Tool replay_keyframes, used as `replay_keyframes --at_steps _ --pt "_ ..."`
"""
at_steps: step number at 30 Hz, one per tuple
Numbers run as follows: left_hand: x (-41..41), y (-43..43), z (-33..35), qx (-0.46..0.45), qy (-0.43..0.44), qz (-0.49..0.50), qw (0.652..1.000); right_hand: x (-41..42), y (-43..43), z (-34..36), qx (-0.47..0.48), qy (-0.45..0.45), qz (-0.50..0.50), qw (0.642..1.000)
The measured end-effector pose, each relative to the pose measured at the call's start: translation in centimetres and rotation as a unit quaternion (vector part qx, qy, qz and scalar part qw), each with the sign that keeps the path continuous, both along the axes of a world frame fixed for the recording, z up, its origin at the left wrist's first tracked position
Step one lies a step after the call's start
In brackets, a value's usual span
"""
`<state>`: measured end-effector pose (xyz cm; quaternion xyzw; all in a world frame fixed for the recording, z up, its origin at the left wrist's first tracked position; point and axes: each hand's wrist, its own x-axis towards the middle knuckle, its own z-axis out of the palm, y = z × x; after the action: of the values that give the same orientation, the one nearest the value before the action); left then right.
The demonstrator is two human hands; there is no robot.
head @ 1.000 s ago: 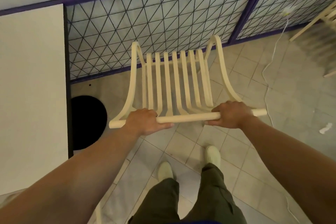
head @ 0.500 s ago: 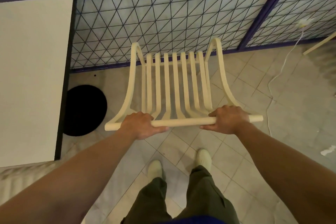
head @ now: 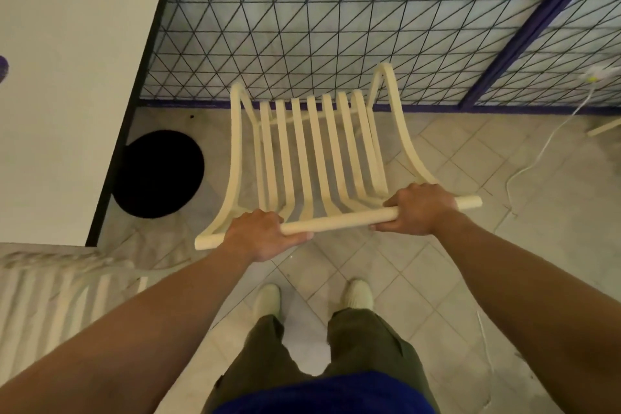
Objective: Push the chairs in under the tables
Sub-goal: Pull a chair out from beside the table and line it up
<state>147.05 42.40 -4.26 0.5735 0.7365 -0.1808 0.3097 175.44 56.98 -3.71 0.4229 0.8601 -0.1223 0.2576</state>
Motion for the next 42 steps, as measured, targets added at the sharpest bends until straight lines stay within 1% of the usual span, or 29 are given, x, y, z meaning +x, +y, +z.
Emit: replay_keyframes --at_steps 6,12,19,22,25,33,38,42 --pt "3.2 -1.0 -0.2 0.004 -0.004 0.063 0.998 1.2 2.4 0.0 -0.001 0.001 0.04 0.999" --pt "5.2 -1.5 -0.6 0.01 0.014 0.085 0.996 1.6 4.0 0.3 -0.003 -0.006 0.085 0.996" --pt "5.2 -1.3 -0.4 0.006 0.018 0.082 0.996 1.3 3.7 1.1 -0.052 -0.017 0.043 0.998" --pt "5.0 -1.4 -0.2 0.012 0.0 0.088 0.996 1.2 3.1 1.4 -0.052 -0.026 0.036 0.998" --pt "5.2 -1.3 0.1 0.015 0.0 0.085 0.996 1.0 2.9 1.6 -0.055 -0.024 0.034 0.998" --pt "5.2 -0.8 -0.2 0.007 0.009 0.101 0.995 0.1 2.9 0.9 -0.032 -0.064 0.059 0.996" --pt "5.4 -0.3 -0.7 -0.007 0.005 0.116 0.993 0.5 4.3 0.2 -0.044 -0.038 0.073 0.996" --pt "5.9 0.0 -0.5 -0.008 0.02 0.113 0.993 0.8 5.0 0.4 -0.038 -0.025 0.093 0.995"
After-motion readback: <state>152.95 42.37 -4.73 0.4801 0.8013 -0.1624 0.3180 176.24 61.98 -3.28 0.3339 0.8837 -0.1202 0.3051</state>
